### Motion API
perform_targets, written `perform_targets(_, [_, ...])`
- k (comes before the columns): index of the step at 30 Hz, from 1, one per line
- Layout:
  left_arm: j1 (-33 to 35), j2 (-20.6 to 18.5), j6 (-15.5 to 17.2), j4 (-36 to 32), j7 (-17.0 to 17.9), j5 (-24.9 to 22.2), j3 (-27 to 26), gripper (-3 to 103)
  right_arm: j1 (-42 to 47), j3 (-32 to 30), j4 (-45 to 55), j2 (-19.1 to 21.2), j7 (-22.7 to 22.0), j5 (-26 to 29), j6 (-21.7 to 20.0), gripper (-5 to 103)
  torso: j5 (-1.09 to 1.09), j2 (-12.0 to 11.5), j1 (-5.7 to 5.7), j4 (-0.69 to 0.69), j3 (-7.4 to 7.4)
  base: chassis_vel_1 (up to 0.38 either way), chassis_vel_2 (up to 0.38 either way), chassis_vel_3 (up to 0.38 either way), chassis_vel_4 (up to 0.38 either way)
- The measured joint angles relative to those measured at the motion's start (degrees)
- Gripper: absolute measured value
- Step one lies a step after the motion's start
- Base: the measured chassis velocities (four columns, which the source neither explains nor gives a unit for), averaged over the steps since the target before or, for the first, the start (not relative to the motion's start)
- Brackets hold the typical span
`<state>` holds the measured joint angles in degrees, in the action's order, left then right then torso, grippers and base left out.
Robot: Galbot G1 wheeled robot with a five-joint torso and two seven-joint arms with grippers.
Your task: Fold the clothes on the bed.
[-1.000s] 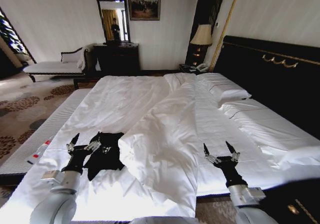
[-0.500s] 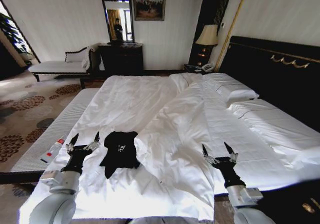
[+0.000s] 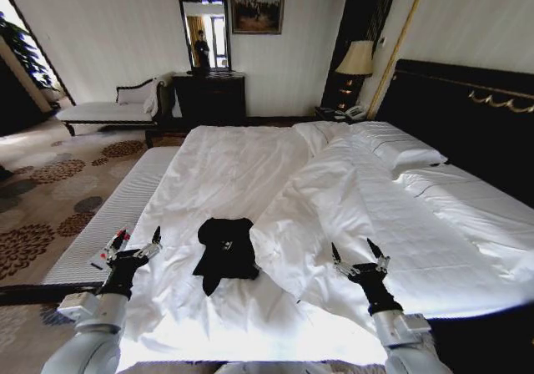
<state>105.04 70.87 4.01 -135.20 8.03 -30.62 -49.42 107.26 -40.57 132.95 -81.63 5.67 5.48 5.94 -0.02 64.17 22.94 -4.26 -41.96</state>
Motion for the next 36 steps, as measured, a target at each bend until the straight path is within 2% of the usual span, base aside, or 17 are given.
perform_targets(4, [0.77, 0.44, -0.07, 0.16, 0.05, -0.49, -0.48, 99, -0.08, 1.64, 0.21, 1.77, -0.19, 1.02, -0.99, 100, -0.02, 0.00, -0.01, -0.01, 0.00, 0.062, 0.055, -0.047, -0.062])
perform_targets(7, [2.12, 0.99, -0.40, 0.29, -0.02, -1.20, -1.29, 99, -0.77, 3.90, 0.08, 5.20, -0.22, 1.12, -2.98, 100, 0.03, 0.00, 0.00, 0.01, 0.00, 0.000, 0.000, 0.000, 0.000])
perform_targets(10, [2.62, 1.22, -0.54, 0.29, -0.11, -1.61, -1.63, 99, -1.29, 5.43, -0.15, 6.93, -0.16, 1.32, -4.03, 100, 0.05, 0.00, 0.00, 0.00, 0.00, 0.000, 0.000, 0.000, 0.000])
perform_targets(13, [3.26, 2.03, -0.63, 0.10, -0.18, -2.09, -1.91, 99, -4.72, 7.81, -1.20, 13.04, 0.81, 3.82, -7.20, 100, 0.04, 0.00, 0.01, 0.00, -0.01, 0.000, 0.000, 0.000, 0.000])
perform_targets(14, [3.26, 2.03, -0.63, 0.10, -0.18, -2.09, -1.91, 99, -4.72, 7.81, -1.20, 13.04, 0.81, 3.82, -7.20, 100, 0.04, 0.00, 0.01, 0.00, -0.01, 0.000, 0.000, 0.000, 0.000])
perform_targets(18, [3.76, 3.51, -0.46, -0.72, 0.07, -1.57, -1.81, 99, -9.64, 9.23, -2.02, 24.79, 1.52, 11.63, -10.38, 100, 0.01, 0.00, 0.00, 0.03, 0.00, 0.000, 0.000, 0.000, 0.000])
perform_targets(19, [3.76, 3.51, -0.46, -0.72, 0.07, -1.57, -1.81, 99, -9.64, 9.23, -2.02, 24.79, 1.52, 11.63, -10.38, 100, 0.01, 0.00, 0.00, 0.03, 0.00, 0.000, 0.000, 0.000, 0.000])
perform_targets(21, [3.92, 4.26, -0.17, -0.97, 0.22, -0.69, -1.54, 99, -12.21, 10.42, -2.31, 29.82, 1.92, 15.85, -11.25, 100, 0.02, 0.00, 0.00, 0.00, -0.01, 0.000, 0.000, 0.000, 0.000])
perform_targets(23, [3.94, 4.37, -0.13, -1.01, 0.28, -0.52, -1.48, 99, -12.73, 10.71, -2.35, 30.55, 1.94, 16.45, -11.40, 100, 0.03, 0.00, 0.00, 0.00, -0.01, 0.000, 0.000, 0.000, 0.000])
perform_targets(24, [3.93, 4.90, 0.07, -1.16, 0.58, 0.26, -1.16, 99, -15.29, 12.46, -2.53, 33.63, 1.98, 18.99, -12.23, 100, 0.04, -0.01, 0.01, 0.00, -0.01, 0.000, 0.000, 0.000, 0.000])
perform_targets(26, [3.80, 5.44, 0.39, -1.31, 0.93, 1.07, -0.65, 99, -19.22, 15.29, -2.87, 36.82, 1.94, 21.52, -13.40, 100, 0.01, -0.01, 0.01, 0.00, -0.01, 0.000, 0.000, 0.000, 0.000])
perform_targets(28, [3.74, 5.67, 0.48, -1.36, 1.04, 1.38, -0.45, 99, -20.35, 16.10, -3.03, 37.48, 1.88, 22.01, -13.69, 100, 0.01, -0.01, 0.01, 0.01, -0.01, 0.000, 0.000, 0.000, 0.000])
perform_targets(29, [3.61, 6.12, 0.65, -1.44, 1.33, 2.11, -0.02, 99, -25.15, 20.10, -4.00, 39.67, 1.40, 23.76, -14.83, 100, 0.02, 0.00, 0.01, 0.00, -0.01, 0.000, 0.000, 0.000, 0.000])
perform_targets(32, [3.52, 6.88, 0.83, -1.64, 1.62, 3.03, 0.46, 99, -34.46, 27.95, -7.07, 41.81, 0.58, 26.21, -16.50, 100, 0.01, 0.00, 0.00, 0.01, -0.01, 0.000, 0.000, 0.000, 0.000])
perform_targets(33, [3.52, 6.88, 0.83, -1.64, 1.62, 3.03, 0.46, 99, -34.46, 27.95, -7.07, 41.81, 0.58, 26.21, -16.50, 100, 0.01, 0.00, 0.00, 0.01, -0.01, 0.000, 0.000, 0.000, 0.000])
perform_targets(36, [3.66, 7.23, 0.87, -1.75, 1.71, 3.35, 0.40, 99, -43.09, 35.13, -10.38, 42.50, 0.18, 27.10, -17.12, 100, 0.01, -0.01, 0.01, 0.02, -0.01, 0.000, 0.000, 0.000, 0.000])
